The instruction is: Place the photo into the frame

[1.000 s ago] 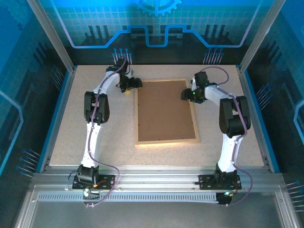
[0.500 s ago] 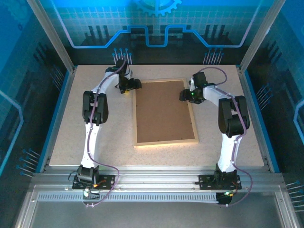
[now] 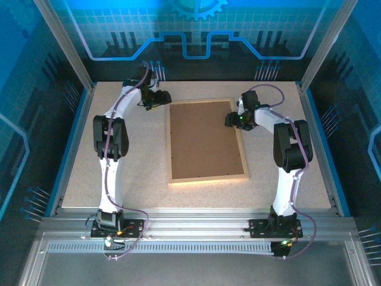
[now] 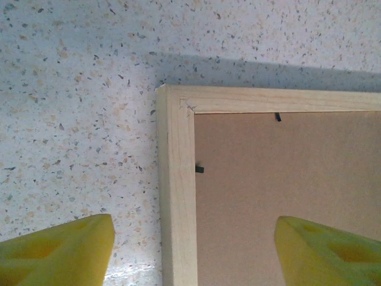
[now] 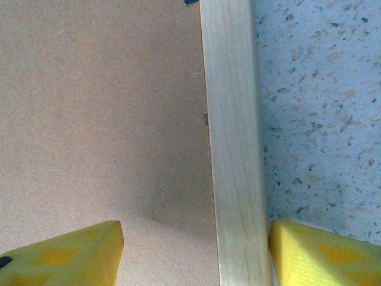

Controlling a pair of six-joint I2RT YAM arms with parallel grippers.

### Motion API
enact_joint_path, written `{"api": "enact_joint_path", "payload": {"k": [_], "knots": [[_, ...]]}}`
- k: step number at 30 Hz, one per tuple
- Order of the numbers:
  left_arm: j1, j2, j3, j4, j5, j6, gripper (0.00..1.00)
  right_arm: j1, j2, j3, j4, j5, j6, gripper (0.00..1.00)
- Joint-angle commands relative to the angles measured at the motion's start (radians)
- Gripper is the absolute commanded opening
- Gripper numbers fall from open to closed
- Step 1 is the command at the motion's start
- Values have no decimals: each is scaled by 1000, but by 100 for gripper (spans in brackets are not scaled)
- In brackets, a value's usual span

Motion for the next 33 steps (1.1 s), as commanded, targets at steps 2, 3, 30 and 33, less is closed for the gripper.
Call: {"api": "enact_joint_path", "payload": {"k": [2, 3, 30, 33], "knots": [[5, 26, -7, -10, -17, -5, 66, 12, 15, 0, -21, -31, -1, 67], [5, 33, -4, -9, -17, -4, 64, 12, 15, 1, -21, -31, -1, 67], [-16, 168, 93, -37, -18, -7, 63, 10, 11, 0, -24, -30, -2, 67], [-23, 177, 96, -44, -20, -2, 64, 10, 9, -1, -24, -29, -3, 67]]}}
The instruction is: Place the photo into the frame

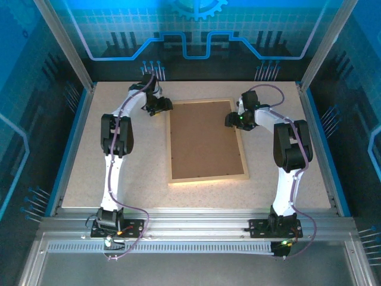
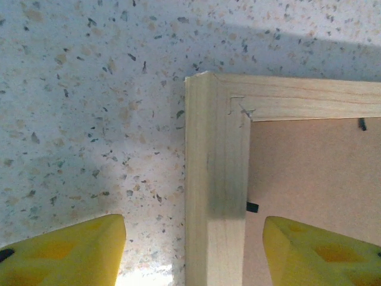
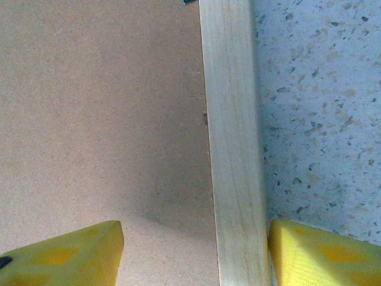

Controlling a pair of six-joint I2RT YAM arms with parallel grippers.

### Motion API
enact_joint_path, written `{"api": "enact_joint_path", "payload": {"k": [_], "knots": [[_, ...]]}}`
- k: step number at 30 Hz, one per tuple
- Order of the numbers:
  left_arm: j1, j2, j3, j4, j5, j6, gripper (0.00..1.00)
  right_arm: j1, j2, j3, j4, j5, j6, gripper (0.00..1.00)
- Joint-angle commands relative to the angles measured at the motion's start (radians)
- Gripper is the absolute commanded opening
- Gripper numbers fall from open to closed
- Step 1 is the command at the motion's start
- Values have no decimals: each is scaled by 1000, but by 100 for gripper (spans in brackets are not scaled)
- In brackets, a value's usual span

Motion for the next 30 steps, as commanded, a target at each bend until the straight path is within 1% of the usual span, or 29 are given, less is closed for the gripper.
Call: {"api": "enact_joint_path", "payload": {"k": [1, 11, 15, 16, 20, 24, 27, 30], "knots": [[-13, 27, 28, -39, -11, -1, 64, 11, 7, -1, -24, -29, -3, 67], [-15, 67, 43, -64, -14, 0, 64, 9, 6, -4, -24, -30, -2, 67], [-16, 59, 39, -63, -18, -2, 63, 9, 7, -6, -23, -32, -2, 67], [-16, 66, 53, -75, -24, 1, 63, 9, 8, -5, -23, -31, -2, 67], [-18, 139, 164, -210, -74, 19, 62, 6, 6, -5, -19, -34, 2, 67], [-28, 175, 160, -281, -99, 24, 62, 6, 5, -8, -12, -33, 8, 66], [-45, 193, 205, -321, -136, 29, 58, 5, 3, -9, -8, -35, 10, 66], [-52, 214, 240, -356, -159, 34, 57, 4, -3, -10, -9, -35, 9, 66]]}}
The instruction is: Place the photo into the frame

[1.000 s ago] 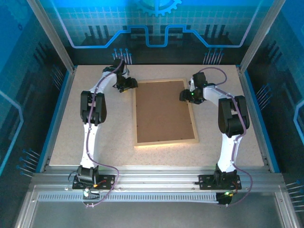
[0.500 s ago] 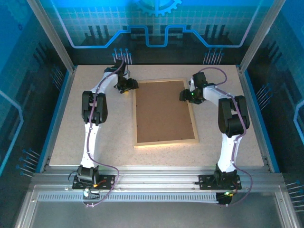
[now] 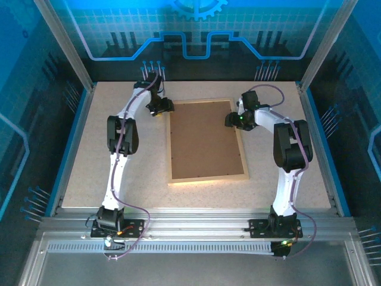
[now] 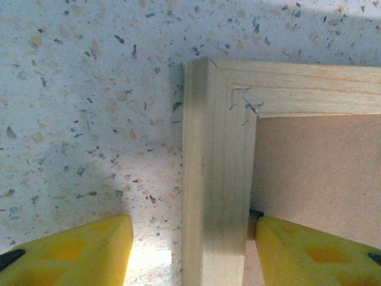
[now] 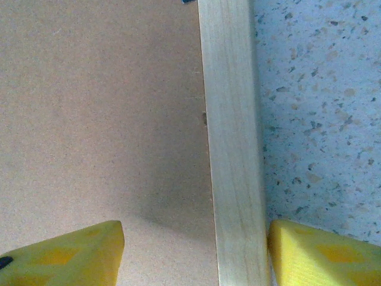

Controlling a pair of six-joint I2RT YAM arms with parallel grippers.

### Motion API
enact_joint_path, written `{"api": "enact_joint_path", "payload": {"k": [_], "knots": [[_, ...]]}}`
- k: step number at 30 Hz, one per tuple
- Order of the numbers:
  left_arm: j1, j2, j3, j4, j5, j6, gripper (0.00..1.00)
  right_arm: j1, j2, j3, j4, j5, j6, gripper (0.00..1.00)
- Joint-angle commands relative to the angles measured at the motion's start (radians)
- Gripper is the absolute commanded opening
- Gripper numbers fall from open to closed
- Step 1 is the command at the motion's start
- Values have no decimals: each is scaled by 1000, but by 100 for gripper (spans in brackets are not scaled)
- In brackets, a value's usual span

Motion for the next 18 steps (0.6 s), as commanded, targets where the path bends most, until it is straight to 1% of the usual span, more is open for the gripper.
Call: {"api": "enact_joint_path", "payload": {"k": [1, 5, 9, 13, 15, 18], "knots": [[-23, 99, 21, -165, -94, 32, 57, 4, -5, -11, -8, -35, 8, 66], [-39, 104, 40, -178, -127, 51, 57, 0, -7, -16, -3, -39, 8, 66], [-42, 87, 44, -173, -112, 44, 58, -2, -11, -19, 0, -45, 11, 66], [-51, 53, 61, -160, -130, 50, 59, -3, -17, -15, -2, -44, 10, 66], [-52, 67, 97, -191, -152, 60, 59, -5, -23, -13, 0, -42, 13, 66], [-48, 117, 136, -252, -143, 69, 58, -5, -30, -14, 5, -45, 17, 66]]}}
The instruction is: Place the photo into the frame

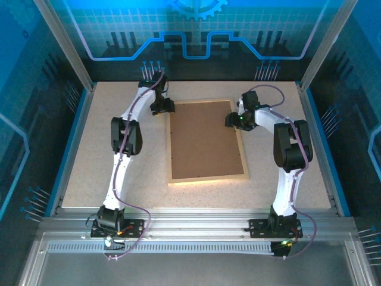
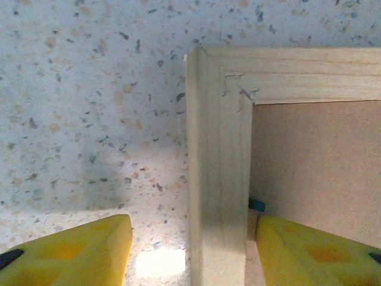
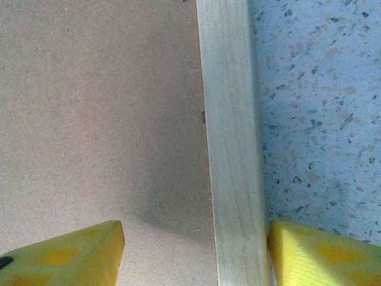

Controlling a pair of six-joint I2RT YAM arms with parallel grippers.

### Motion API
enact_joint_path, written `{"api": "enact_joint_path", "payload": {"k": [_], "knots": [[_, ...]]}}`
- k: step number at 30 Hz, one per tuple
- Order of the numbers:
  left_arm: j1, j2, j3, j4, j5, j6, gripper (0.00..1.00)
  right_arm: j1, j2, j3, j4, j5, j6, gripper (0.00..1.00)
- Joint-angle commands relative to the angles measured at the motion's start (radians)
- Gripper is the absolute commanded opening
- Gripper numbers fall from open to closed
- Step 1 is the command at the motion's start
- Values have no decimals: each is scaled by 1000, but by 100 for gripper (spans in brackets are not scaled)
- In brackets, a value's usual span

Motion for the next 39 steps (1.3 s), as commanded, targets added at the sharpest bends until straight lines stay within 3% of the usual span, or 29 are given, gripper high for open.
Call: {"api": "enact_joint_path", "payload": {"k": [1, 11, 17, 23, 26, 28, 35, 39], "knots": [[-11, 86, 17, -157, -16, 36, 59, -3, -31, -7, 0, -42, 14, 66], [-11, 30, -9, -84, 73, 0, 60, -3, -86, 3, -34, -23, -6, 66], [1, -140, -55, 35, 147, -39, 70, -4, -154, 15, -70, 2, -28, 68], [26, -322, -149, 128, 141, -49, 76, 16, -218, 13, -126, 57, -46, 69], [45, -441, -279, 209, 129, -49, 84, 52, -251, 2, -156, 81, -38, 70], [60, -530, -401, 278, 123, -59, 99, 89, -269, -5, -174, 87, -18, 70], [83, -811, -872, 519, 155, -118, 99, 261, -304, -51, -267, 159, 42, 69], [83, -955, -1163, 672, 206, -200, 99, 304, -331, -115, -365, 264, 32, 68]]}}
